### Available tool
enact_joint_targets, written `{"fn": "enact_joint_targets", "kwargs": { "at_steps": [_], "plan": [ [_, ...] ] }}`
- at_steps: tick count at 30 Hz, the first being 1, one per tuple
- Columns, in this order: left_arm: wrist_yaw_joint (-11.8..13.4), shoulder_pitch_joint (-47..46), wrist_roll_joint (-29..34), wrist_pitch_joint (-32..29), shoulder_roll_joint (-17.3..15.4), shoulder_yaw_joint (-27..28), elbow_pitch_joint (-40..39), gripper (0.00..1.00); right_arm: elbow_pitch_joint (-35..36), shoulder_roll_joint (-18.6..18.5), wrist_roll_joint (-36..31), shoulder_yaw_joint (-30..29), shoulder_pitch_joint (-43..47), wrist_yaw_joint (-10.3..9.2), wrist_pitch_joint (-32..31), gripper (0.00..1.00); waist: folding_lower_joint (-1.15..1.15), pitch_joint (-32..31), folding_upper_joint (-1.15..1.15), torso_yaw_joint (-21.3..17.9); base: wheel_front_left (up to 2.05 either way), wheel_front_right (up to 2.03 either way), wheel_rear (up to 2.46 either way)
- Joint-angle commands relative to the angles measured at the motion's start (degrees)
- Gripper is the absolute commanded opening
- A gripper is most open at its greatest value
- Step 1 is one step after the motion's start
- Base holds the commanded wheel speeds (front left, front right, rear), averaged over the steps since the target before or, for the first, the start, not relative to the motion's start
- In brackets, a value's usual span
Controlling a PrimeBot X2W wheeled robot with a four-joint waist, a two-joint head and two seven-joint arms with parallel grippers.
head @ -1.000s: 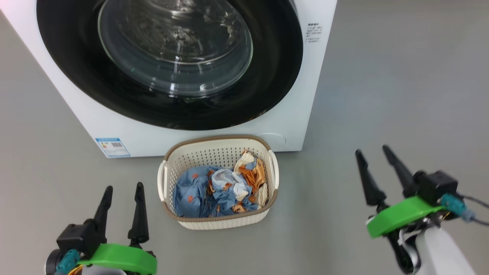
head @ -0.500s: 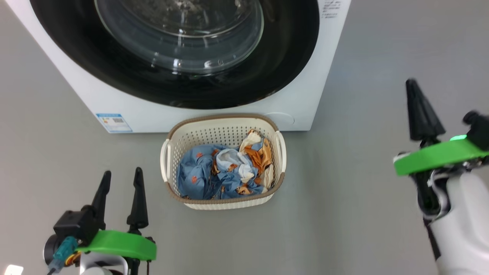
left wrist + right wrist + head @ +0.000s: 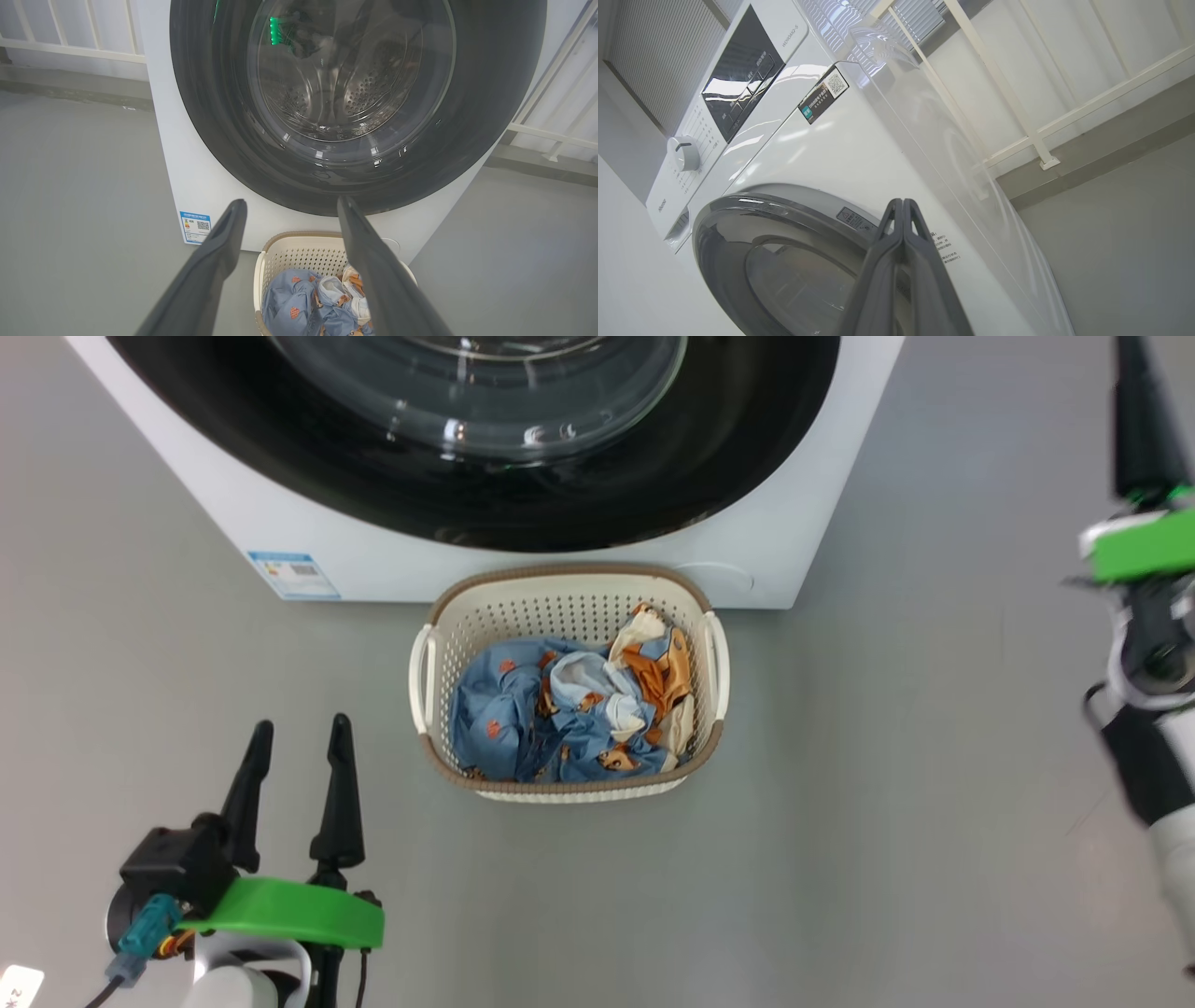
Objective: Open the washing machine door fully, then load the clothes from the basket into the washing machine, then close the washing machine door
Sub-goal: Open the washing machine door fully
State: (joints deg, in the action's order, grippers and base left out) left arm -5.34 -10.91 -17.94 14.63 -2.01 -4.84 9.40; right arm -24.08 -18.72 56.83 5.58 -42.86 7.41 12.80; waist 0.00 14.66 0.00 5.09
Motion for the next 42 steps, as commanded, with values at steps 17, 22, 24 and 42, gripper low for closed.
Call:
{"fn": "enact_joint_targets", "kwargs": {
  "at_steps": [17,22,24,42],
  "plan": [
    [0.06,-5.46,-1.01,0.37,-0.87,1.20,-4.37,1.00,-13.41,-6.59,23.97,0.79,-20.57,0.08,-19.10,0.00,0.00,10.21,0.00,4.90,0.00,0.00,0.00],
    [0.36,-6.49,-1.62,0.37,-0.87,0.65,-4.68,1.00,-14.37,-6.44,25.46,2.40,-24.58,0.08,-22.98,0.00,0.00,11.91,0.00,6.20,0.00,0.00,0.00],
    [0.55,-6.80,-1.84,0.37,-0.87,0.42,-4.80,1.00,-14.65,-6.07,26.47,3.46,-26.45,0.08,-25.77,0.00,0.00,12.60,0.00,6.77,0.00,0.00,0.00],
    [1.38,-6.99,-3.34,0.37,-0.87,-0.78,-4.53,1.00,-17.53,-6.13,30.10,5.89,-33.98,0.08,-36.38,0.00,0.00,14.13,0.00,8.75,0.00,0.00,0.00]
  ]
}}
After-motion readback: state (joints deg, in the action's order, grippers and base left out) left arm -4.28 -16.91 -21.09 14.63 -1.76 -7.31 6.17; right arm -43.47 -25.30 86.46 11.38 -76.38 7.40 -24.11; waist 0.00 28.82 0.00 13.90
